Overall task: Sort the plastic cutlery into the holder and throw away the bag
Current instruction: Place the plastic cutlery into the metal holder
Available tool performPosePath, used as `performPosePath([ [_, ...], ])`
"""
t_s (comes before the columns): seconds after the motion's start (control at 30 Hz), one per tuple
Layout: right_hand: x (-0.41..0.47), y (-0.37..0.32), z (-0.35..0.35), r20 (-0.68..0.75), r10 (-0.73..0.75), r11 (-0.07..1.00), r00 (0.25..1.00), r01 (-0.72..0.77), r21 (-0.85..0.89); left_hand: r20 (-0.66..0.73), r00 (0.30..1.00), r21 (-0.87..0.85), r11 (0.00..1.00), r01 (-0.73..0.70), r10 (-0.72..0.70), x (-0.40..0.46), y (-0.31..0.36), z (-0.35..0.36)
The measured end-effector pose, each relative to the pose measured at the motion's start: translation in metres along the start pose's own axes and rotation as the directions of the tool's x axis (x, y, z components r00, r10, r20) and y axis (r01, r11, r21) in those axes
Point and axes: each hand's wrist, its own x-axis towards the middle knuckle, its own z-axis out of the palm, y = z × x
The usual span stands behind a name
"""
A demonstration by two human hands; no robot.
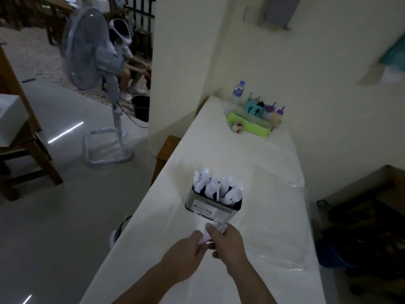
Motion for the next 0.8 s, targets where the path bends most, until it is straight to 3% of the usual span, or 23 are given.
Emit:
performPosePath([
  [0.17, 0.004, -0.02, -0.043, 0.058, -0.034, 0.999, 0.998, 0.033, 0.011, 0.018, 0.994, 0.027, 0.994, -0.105, 0.104, 0.02, 0.02, 0.005],
  [0.37, 0.008, -0.038, -0.086, 0.102, -0.119, 0.973, 0.988, 0.137, -0.186, 0.006, 0.989, -0.035, 0.989, -0.146, 0.146, 0.044, 0.044, 0.009],
  [0.67, 0.022, -0.058, -0.116, -0.024, -0.242, 0.951, 0.97, 0.232, -0.203, -0.078, 0.98, -0.058, 0.98, -0.188, 0.183, 0.083, 0.071, 0.01],
  [0.8, 0.033, -0.069, -0.124, -0.07, -0.288, 0.933, 0.955, 0.264, -0.243, -0.149, 0.979, -0.128, 0.98, -0.155, 0.136, 0.094, 0.069, 0.009],
])
